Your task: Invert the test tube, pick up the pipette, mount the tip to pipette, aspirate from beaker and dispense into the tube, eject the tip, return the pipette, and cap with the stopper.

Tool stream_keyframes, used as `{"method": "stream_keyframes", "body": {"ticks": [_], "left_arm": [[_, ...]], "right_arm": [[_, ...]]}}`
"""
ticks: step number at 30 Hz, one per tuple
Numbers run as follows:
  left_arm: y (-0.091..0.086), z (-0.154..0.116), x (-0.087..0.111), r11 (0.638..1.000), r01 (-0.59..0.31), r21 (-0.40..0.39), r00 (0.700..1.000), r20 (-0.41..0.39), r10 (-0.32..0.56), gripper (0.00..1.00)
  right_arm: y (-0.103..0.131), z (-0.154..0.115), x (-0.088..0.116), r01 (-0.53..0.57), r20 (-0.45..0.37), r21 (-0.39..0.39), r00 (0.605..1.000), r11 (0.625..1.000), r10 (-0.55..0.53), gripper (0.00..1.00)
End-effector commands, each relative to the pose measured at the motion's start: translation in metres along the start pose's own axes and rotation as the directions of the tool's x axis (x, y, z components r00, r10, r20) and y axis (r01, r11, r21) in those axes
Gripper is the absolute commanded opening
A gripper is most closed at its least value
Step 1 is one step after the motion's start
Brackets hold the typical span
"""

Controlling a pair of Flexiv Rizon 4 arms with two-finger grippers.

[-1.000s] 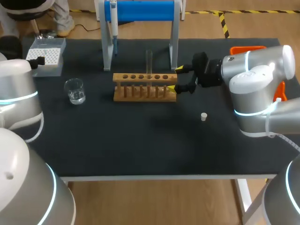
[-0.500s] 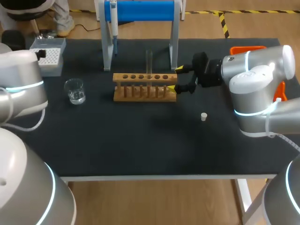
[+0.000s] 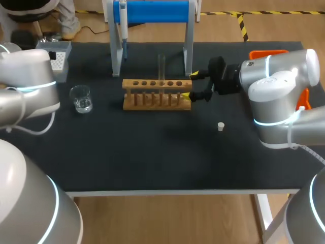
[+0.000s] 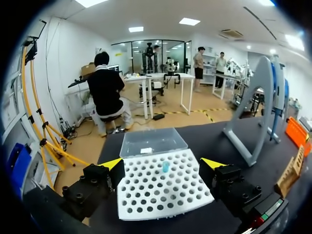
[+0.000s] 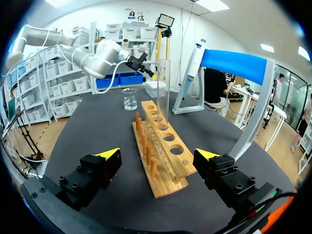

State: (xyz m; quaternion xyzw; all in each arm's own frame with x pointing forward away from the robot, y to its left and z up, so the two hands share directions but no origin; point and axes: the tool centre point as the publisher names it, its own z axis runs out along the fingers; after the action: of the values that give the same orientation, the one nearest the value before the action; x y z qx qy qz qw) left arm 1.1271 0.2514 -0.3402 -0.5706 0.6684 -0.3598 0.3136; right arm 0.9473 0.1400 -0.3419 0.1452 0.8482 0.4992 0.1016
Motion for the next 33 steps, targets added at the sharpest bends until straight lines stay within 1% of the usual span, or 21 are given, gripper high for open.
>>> {"method": "stream_keyframes", "body": {"ticks": [1,18,20,21,23,24,25,26,30,31,33], "left_arm": [[0.001,0.017,0.001,1.000,0.005,-0.006,1.000,0.014,-0.005,1.00],[0.001,0.031,0.002,1.000,0.008,-0.016,0.999,0.033,-0.008,1.00],[0.001,0.031,0.001,1.000,0.010,-0.017,0.999,0.034,-0.009,0.94],[0.001,0.032,0.001,1.000,0.010,-0.018,0.999,0.035,-0.009,0.93],[0.001,0.032,0.001,1.000,0.009,-0.019,0.999,0.037,-0.008,0.73],[0.001,0.032,0.001,1.000,0.009,-0.020,0.999,0.038,-0.008,0.68],[0.001,0.033,0.001,1.000,0.009,-0.020,0.999,0.039,-0.008,0.51],[0.001,0.033,0.001,1.000,0.008,-0.021,0.999,0.039,-0.007,0.47],[0.001,0.034,0.001,1.000,0.008,-0.023,0.999,0.042,-0.007,0.46],[0.001,0.034,0.001,1.000,0.008,-0.023,0.999,0.042,-0.008,0.44],[0.001,0.034,0.000,1.000,0.009,-0.025,0.999,0.043,-0.008,0.43]], "right_arm": [[0.000,0.000,0.000,0.000,0.000,0.001,1.000,1.000,0.000,1.00],[0.000,0.000,0.000,0.000,0.000,0.001,1.000,1.000,0.000,1.00],[0.000,0.000,0.000,0.000,0.000,0.001,1.000,1.000,0.000,1.00],[0.000,0.000,0.000,0.000,0.000,0.001,1.000,1.000,0.000,1.00],[0.000,0.000,0.000,0.000,0.000,0.001,1.000,1.000,0.000,1.00],[0.000,0.000,0.000,0.000,0.000,0.001,1.000,1.000,0.000,1.00],[0.000,0.000,0.000,0.000,0.000,0.001,1.000,1.000,0.000,1.00],[0.000,0.000,0.000,0.000,0.000,0.001,1.000,1.000,0.000,1.00],[0.000,0.000,0.000,0.000,0.000,0.001,1.000,1.000,0.000,1.00],[0.000,0.000,0.000,0.000,0.000,0.001,1.000,1.000,0.000,1.00],[0.000,0.000,0.000,0.000,0.000,0.001,1.000,1.000,0.000,1.00]]}}
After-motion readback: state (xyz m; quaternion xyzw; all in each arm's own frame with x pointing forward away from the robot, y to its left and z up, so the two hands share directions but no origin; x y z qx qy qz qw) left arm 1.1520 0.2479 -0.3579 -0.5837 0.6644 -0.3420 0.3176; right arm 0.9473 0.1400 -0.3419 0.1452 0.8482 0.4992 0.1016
